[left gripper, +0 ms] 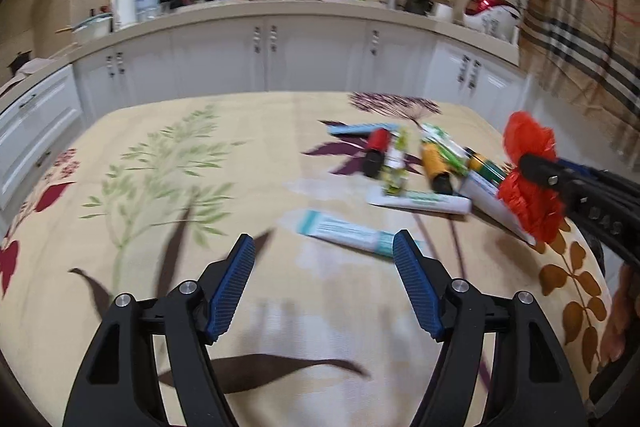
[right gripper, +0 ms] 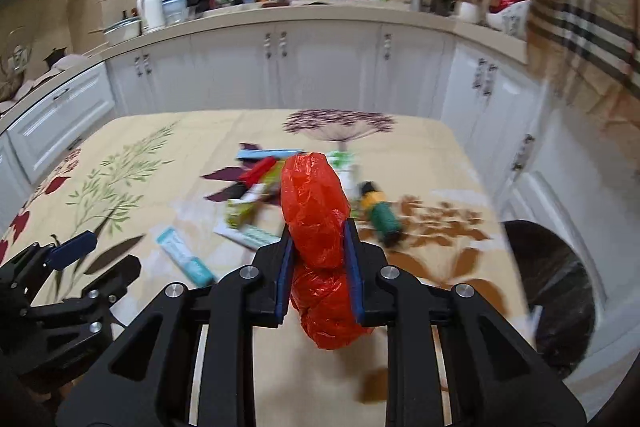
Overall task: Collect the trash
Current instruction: 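Grasp the red plastic bag with the right tool and lift it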
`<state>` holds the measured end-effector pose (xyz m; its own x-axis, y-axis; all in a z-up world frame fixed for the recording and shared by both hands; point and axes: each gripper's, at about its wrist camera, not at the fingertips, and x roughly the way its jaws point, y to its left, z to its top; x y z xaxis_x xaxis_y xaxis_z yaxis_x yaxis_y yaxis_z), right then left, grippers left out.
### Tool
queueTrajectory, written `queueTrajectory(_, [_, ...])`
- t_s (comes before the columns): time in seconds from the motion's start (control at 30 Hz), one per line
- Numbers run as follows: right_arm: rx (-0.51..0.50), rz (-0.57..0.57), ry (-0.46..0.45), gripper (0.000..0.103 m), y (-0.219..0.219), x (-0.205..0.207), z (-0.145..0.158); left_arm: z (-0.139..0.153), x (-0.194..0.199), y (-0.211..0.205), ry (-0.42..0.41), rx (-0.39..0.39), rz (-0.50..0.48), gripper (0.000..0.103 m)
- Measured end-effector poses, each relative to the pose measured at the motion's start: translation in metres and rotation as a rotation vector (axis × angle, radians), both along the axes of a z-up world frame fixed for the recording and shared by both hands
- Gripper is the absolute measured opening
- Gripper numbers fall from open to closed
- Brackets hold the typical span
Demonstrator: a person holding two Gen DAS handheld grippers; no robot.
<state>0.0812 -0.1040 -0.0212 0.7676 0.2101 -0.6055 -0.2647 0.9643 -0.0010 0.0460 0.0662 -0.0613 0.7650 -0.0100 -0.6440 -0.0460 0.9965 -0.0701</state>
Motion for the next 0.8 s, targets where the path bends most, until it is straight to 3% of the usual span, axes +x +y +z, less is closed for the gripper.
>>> queueTrajectory(0.47, [0.058, -0.118, 0.033, 0.022, -0.087, -0.001, -0.016, -0.028, 0.06, -0.039, 0.193, 0.075, 0.002, 0.07])
queueTrajectory(0.63, [0.077, -0.118, 0.034, 0.022, -0.095, -0.002, -0.017, -0.028, 0.051, -0.034, 0.189, 0.063, -0.007, 0.068])
queueTrajectory(0.8, [0.083, -0.119, 0.045, 0.023, -0.097, -0.002, -0.021, -0.027, 0.037, -0.023, 0.193, 0.046, -0.004, 0.059])
